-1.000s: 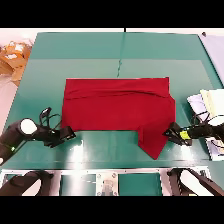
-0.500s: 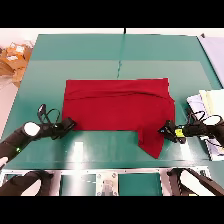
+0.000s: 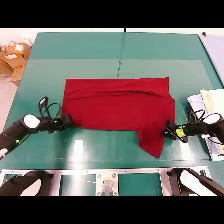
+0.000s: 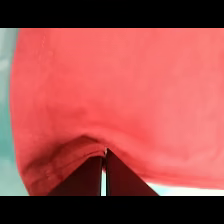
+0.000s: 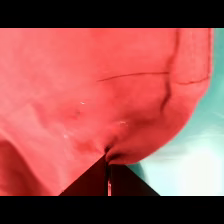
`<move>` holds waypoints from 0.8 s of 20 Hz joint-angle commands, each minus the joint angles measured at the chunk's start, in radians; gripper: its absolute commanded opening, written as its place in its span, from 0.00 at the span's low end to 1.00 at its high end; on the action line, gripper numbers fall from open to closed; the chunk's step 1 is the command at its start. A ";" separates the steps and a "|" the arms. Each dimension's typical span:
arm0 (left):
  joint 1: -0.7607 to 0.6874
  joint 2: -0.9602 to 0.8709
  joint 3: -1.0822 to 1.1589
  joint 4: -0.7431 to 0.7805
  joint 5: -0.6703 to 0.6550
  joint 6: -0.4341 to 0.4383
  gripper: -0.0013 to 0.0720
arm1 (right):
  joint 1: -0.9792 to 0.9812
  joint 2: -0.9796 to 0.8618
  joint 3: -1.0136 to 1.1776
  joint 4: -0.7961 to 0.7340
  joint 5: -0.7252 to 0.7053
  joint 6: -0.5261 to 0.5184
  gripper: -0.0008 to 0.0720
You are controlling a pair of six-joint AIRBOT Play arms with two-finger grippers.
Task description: Fold the shirts.
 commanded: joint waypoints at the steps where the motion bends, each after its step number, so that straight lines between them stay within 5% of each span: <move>1: 0.043 0.001 0.071 0.118 -0.163 0.023 0.04 | -0.002 0.013 0.036 -0.040 0.098 -0.001 0.03; 6: 0.072 0.003 0.110 0.311 -0.407 0.035 0.04 | -0.002 0.071 0.036 -0.226 0.196 0.106 0.03; 16: 0.072 -0.074 0.399 0.254 -0.344 0.086 0.04 | 0.002 0.028 0.399 0.045 0.116 0.069 0.03</move>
